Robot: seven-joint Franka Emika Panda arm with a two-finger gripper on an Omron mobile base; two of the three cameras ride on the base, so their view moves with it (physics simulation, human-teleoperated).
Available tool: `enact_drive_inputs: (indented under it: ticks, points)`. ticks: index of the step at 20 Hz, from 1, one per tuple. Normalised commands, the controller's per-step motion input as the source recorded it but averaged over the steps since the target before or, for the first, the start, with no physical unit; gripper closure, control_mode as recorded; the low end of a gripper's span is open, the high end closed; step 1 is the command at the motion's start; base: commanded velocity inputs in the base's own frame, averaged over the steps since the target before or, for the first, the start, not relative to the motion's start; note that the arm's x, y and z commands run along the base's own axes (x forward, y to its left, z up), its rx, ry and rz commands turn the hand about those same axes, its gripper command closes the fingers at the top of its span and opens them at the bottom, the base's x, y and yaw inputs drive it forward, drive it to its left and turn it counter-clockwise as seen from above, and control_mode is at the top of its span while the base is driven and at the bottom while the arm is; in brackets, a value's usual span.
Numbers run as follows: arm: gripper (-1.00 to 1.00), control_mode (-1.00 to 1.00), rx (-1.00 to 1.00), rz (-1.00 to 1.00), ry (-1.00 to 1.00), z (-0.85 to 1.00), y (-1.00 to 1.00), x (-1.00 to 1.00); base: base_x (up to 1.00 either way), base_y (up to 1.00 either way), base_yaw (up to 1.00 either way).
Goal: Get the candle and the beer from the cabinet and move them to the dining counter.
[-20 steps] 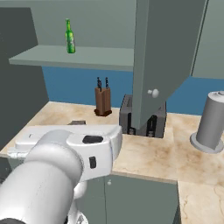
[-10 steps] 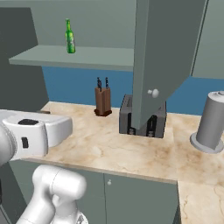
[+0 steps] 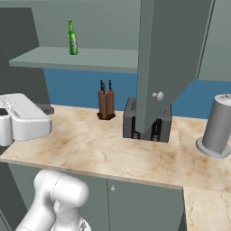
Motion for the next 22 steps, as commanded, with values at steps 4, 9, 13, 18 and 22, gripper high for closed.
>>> enact_drive_inputs:
  ticks: [4, 9, 13, 18, 22]
  points:
    - [1.0, -1.0, 0.0, -0.57, 0.0, 0.01, 0.0, 0.29, 0.0, 0.0, 0.0]
    - [-1.0, -1.0, 0.0, -0.43, 0.0, 0.0, -0.04, 0.22, 0.0, 0.0, 0.0]
    - [-1.0, -1.0, 0.0, -0.32, 0.0, 0.02, -0.18, 0.21, 0.0, 0.0, 0.0]
    - [-1.0, -1.0, 0.0, -0.11, 0.0, 0.08, -0.38, 0.17, 0.0, 0.0, 0.0]
    - [-1.0, -1.0, -0.04, -0.06, 0.0, 0.0, -0.38, 0.03, 0.0, 0.0, 0.0]
